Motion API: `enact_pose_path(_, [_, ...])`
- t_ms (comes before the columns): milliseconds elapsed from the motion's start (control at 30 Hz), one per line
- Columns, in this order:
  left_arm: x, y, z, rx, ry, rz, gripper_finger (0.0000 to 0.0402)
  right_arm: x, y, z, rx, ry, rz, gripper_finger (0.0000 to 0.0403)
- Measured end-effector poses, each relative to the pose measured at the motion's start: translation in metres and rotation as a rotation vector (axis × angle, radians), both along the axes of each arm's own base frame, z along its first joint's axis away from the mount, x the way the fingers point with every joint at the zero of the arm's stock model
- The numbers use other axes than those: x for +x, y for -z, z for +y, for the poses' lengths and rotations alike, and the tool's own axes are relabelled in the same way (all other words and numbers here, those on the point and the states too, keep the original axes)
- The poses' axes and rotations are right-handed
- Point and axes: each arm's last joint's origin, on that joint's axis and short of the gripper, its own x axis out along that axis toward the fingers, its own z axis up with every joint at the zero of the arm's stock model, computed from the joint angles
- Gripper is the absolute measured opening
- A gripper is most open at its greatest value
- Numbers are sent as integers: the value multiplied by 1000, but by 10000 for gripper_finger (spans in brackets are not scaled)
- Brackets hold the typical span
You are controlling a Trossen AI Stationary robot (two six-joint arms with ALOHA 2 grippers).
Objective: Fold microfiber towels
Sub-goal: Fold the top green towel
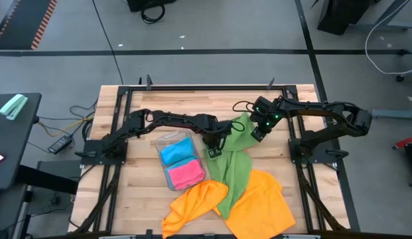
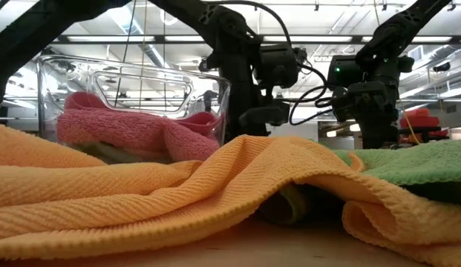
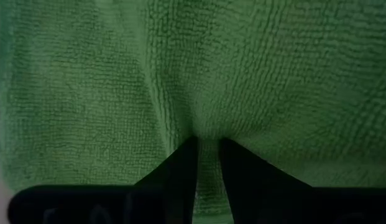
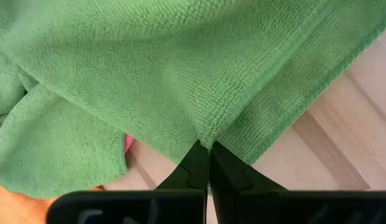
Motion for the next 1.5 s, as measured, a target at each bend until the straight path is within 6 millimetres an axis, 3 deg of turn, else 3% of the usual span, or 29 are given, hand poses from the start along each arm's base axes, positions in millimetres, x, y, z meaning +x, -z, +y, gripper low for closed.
enact_pose_path(433, [-9, 2, -6, -31, 90, 97, 78, -4, 1, -1, -8, -30, 17, 10])
enact_pose_path(933, [-10, 3, -7, -64, 68, 109, 80, -13, 2, -7, -20, 64, 111, 10])
enact_pose_path(1267, [-10, 3, -8, -100, 52, 107, 79, -13, 3, -2, -10, 32, 130, 11])
enact_pose_path(1367, [-10, 4, -9, -120, 51, 106, 81, -14, 3, 0, 0, 16, 146, 30])
enact_pose_path(1500, [-10, 4, -9, -126, 49, 107, 80, -16, 2, 0, 15, 36, 173, 92])
